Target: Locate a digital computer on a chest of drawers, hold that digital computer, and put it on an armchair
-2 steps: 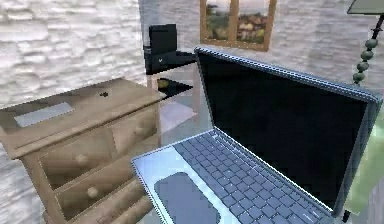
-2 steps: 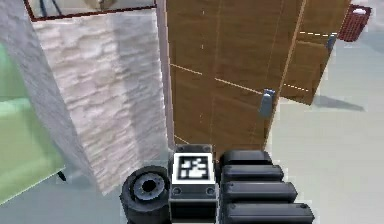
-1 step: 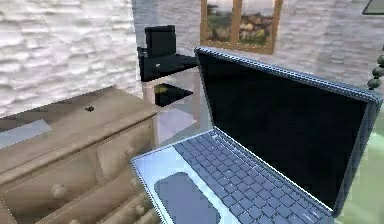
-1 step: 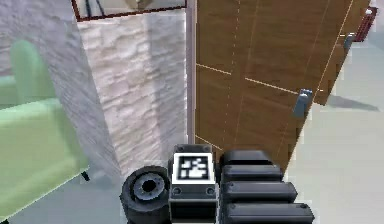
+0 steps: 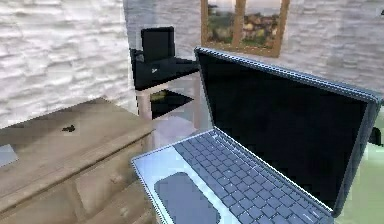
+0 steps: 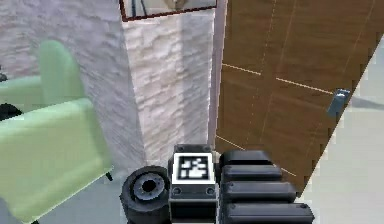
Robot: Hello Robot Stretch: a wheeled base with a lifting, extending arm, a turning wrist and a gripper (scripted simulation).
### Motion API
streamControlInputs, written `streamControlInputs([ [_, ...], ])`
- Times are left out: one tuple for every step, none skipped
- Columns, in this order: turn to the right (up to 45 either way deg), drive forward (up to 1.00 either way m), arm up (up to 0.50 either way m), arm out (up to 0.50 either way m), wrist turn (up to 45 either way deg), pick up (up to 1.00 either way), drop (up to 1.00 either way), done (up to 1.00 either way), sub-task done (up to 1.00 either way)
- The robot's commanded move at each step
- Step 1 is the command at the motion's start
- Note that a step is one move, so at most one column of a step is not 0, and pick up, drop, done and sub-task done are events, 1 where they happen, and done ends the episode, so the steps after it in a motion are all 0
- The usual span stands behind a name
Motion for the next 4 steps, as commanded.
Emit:
streamControlInputs([
  [39.0,0.0,0.0,0.0,0.0,0.0,0.0,0.0,0.0],
  [0.0,0.55,0.0,0.0,0.0,0.0,0.0,0.0,0.0],
  [18.0,0.0,0.0,0.0,0.0,0.0,0.0,0.0,0.0],
  [-15.0,0.0,0.0,0.0,0.0,0.0,0.0,0.0,0.0],
])
